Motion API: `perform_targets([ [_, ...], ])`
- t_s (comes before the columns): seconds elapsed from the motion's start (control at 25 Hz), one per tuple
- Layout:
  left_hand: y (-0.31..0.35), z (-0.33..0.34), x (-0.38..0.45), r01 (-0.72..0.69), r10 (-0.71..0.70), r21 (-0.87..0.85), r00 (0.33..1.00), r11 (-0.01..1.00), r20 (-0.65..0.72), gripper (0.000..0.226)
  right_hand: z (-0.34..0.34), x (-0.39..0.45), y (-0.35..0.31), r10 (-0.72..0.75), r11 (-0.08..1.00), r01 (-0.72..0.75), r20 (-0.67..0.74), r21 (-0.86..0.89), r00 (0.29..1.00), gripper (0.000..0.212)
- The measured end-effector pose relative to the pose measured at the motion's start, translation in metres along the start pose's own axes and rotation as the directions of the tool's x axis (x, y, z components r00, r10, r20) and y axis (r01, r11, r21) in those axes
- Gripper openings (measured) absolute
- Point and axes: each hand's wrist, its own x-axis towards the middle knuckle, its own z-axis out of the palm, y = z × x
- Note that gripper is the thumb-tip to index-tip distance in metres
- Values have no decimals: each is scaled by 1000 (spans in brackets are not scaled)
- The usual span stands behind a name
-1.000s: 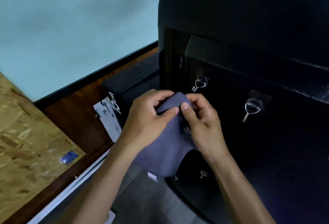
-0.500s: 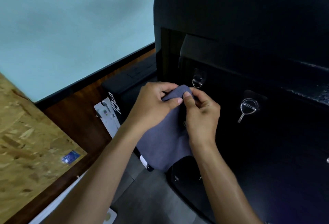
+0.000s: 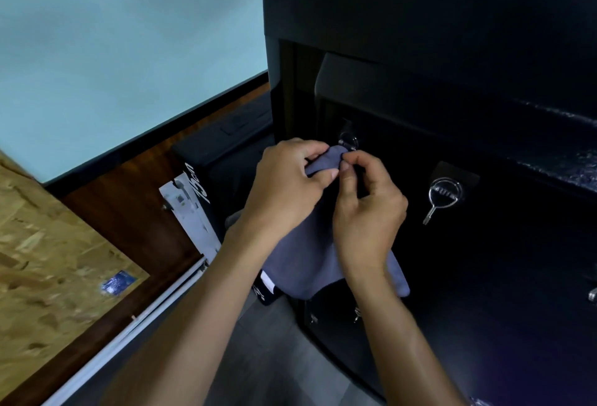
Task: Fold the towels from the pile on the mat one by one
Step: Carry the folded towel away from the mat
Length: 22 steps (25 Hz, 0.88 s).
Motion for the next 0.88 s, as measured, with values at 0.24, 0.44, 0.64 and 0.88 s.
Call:
perform_targets([
  [0.24,-13,12,-17,21,-20,-31,998,999,55,18,-9,-7,6,-39,971,74,153,-227,987,33],
  [0.44,-7,13,-16,-9,7,21,997,1000,71,35,-18,-14,21,-64,949,117,185,-293,981,51],
  [0.64,-8,21,-14,-78,80,72,996,994,-29,32,-12,-15,29,-130,928,168,133,-333,983,49],
  [0.88,-20,31,-23,-115,120,74,990,991,-67,36,-10,-22,40,-123,906,190,195,-377,973,55],
])
